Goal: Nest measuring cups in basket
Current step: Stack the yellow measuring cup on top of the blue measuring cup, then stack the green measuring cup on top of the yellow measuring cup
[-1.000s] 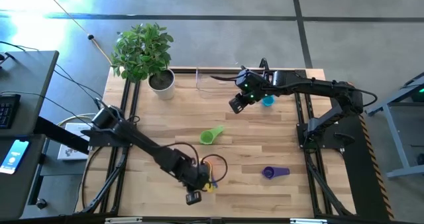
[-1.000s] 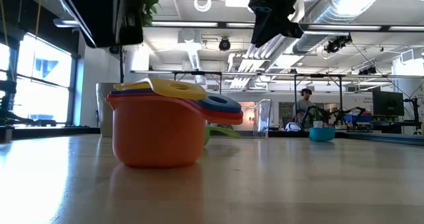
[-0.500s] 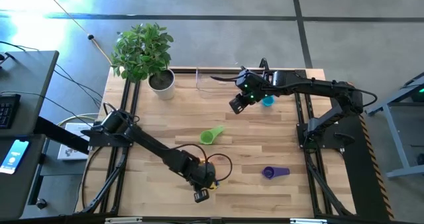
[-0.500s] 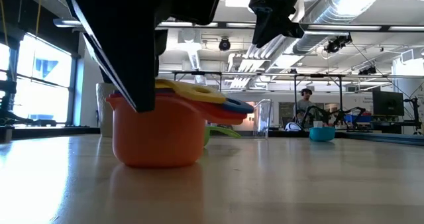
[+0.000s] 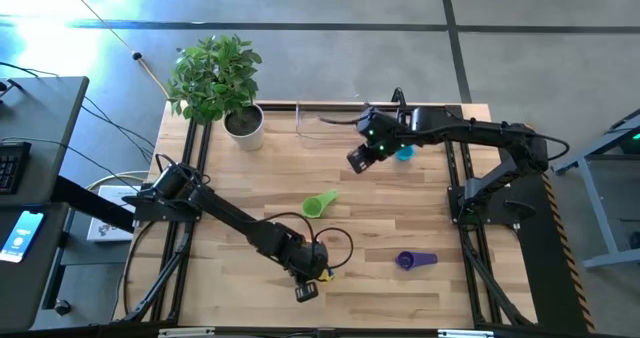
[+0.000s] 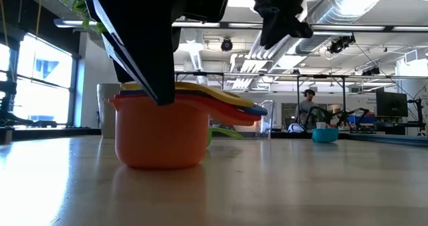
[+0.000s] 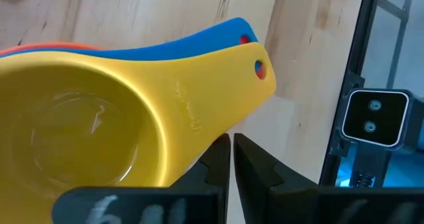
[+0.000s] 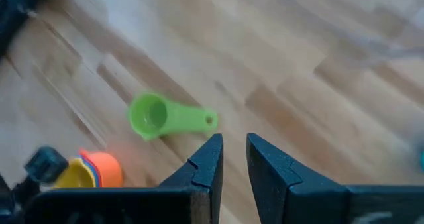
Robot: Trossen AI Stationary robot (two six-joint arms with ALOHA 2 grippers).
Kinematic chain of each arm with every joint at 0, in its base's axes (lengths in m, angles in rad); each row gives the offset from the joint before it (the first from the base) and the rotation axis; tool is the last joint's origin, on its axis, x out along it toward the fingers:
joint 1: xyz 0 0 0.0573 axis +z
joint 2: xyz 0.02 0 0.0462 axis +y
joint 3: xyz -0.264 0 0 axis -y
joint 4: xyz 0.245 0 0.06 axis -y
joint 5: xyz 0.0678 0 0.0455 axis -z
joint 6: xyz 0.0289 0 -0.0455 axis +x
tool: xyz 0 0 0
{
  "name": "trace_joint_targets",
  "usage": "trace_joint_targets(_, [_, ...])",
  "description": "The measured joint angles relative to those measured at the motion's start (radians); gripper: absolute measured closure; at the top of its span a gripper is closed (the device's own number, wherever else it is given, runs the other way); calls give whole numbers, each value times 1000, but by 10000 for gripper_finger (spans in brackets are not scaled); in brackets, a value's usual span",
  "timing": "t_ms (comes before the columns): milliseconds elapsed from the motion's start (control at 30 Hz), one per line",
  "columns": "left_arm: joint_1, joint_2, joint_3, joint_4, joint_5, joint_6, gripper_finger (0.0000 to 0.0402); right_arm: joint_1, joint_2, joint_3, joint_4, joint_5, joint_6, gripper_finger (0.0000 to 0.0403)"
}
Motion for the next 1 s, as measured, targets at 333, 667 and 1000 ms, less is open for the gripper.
trace_joint_targets(333, [20, 0, 0, 37, -17, 27, 392, 155, 0, 0, -40, 73, 98, 343])
trace_joint_targets(667, [27, -24, -1, 35, 13, 58, 392, 171, 0, 0, -40, 55, 84, 343])
trace_joint_targets(1000, [47, -144, 0, -161, -71, 167, 392, 154, 0, 0, 14, 45, -51, 343])
